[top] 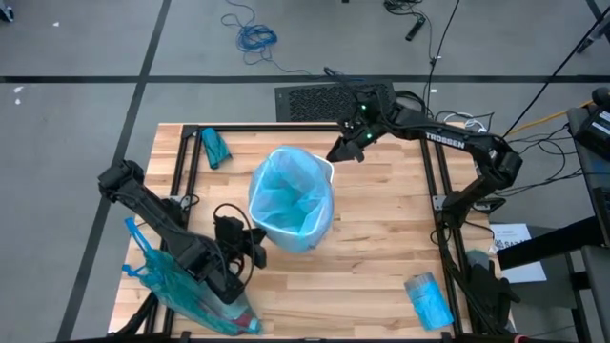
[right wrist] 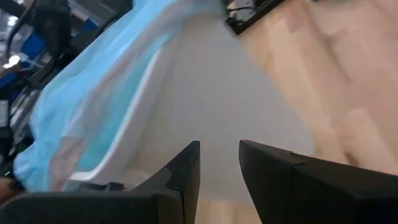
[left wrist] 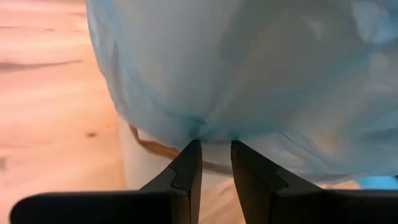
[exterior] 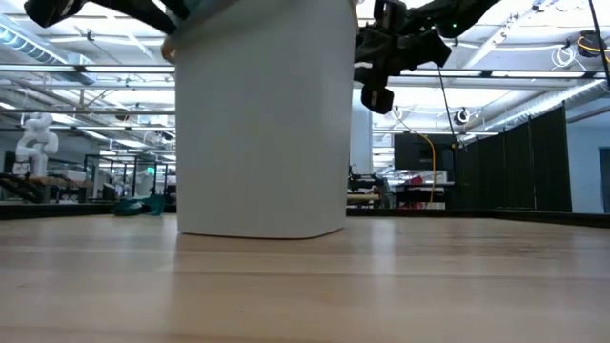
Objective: Place trash/remove bag and relplace
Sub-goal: Insert the new blue trash bag into the white trash bin
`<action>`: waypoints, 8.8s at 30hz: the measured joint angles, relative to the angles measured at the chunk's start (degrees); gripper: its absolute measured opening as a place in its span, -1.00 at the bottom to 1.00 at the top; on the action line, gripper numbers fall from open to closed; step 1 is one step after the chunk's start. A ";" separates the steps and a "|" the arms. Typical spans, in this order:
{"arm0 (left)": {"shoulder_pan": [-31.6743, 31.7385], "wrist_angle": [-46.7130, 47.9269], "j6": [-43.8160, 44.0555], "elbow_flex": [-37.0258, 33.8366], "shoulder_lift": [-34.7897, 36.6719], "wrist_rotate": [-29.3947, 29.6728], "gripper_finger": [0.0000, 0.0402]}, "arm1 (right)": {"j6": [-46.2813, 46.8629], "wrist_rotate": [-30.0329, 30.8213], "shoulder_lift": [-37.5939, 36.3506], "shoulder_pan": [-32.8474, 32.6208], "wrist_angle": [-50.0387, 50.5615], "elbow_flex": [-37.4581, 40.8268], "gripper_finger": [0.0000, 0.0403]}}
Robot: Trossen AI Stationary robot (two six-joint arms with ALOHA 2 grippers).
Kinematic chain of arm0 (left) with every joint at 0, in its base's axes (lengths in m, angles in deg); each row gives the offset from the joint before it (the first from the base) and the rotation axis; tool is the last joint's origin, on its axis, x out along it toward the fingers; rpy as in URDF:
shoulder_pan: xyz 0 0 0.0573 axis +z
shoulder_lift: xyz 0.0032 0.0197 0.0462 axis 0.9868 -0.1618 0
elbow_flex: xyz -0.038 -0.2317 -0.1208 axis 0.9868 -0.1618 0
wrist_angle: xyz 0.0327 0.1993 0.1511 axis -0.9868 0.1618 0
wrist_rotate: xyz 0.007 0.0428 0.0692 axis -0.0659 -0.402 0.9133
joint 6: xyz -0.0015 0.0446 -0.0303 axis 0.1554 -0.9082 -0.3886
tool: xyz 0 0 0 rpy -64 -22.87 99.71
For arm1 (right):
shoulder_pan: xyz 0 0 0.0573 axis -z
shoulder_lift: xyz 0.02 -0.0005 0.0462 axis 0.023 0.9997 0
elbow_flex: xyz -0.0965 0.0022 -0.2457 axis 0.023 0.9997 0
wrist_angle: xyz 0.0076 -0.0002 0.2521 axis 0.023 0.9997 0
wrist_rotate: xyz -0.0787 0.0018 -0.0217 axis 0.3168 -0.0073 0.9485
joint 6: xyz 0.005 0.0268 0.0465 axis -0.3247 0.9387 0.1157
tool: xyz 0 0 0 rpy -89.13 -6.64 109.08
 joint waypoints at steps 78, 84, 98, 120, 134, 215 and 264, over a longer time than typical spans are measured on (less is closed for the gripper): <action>2.13 17.02 -19.75 0.15 9.77 -5.09 -0.58 | 24.06 24.47 -8.73 -20.04 -10.68 0.00 -0.98; 2.13 16.80 -19.71 0.15 12.14 -5.10 -0.58 | 22.84 24.16 -9.36 -20.05 -9.95 0.00 -1.00; 2.64 16.92 -21.50 0.15 13.93 -3.56 -0.58 | 17.06 25.22 -14.56 -16.38 1.65 0.00 -1.00; 3.00 16.21 -20.51 -1.79 13.93 -2.38 -0.58 | 16.36 27.57 -12.41 -17.13 1.95 7.45 -1.00; 4.54 15.90 -19.55 -3.31 11.02 -6.11 -0.58 | 22.81 27.64 -12.41 -17.93 -13.40 16.50 -1.00; -1.59 30.73 -7.82 -0.96 15.82 -9.25 -0.59 | 26.55 56.23 -23.17 -40.94 -7.11 16.46 -0.85; 12.14 -10.26 -41.21 -7.78 16.30 -9.09 -1.00 | 27.03 58.81 -14.18 -30.85 -21.23 16.50 -1.00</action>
